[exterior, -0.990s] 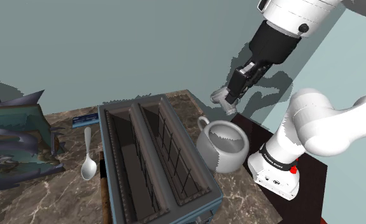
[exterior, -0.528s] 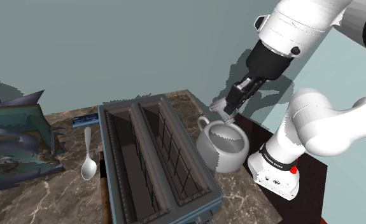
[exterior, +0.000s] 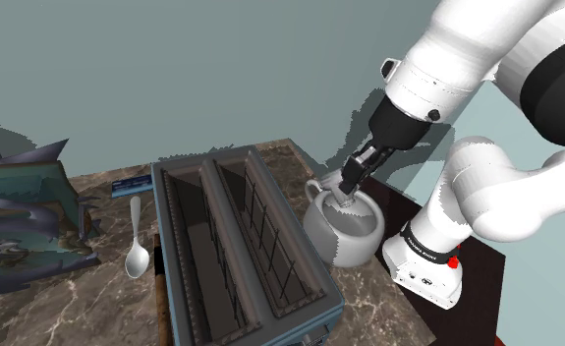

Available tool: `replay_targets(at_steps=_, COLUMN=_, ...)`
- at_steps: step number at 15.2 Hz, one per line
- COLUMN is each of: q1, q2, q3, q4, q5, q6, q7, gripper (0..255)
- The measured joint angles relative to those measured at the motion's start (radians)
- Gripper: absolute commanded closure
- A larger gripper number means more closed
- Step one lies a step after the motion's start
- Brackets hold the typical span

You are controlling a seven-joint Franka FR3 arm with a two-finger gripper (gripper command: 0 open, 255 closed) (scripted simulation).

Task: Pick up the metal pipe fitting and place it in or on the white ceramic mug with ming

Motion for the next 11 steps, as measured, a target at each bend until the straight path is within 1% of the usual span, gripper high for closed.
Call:
replay_targets(at_steps=3, q1=0.003, q2=0.001, q3=0.006, q4=-0.023, q5=0.006, q6=0.024, q7=-0.002, gripper=255)
replay_targets(at_steps=8, q1=0.003, q2=0.002, q3=0.007, q4=-0.026, q5=0.007, q6=0.029, q7=-0.002, gripper=255)
replay_targets(at_steps=9, q1=0.003, q2=0.002, q3=0.007, q4=-0.026, q5=0.007, q6=0.029, q7=-0.002, gripper=0)
replay_targets(at_steps=11, q1=0.003, q2=0.003, q3=0.007, q4=-0.026, q5=0.007, q6=0.029, q7=-0.002, gripper=0)
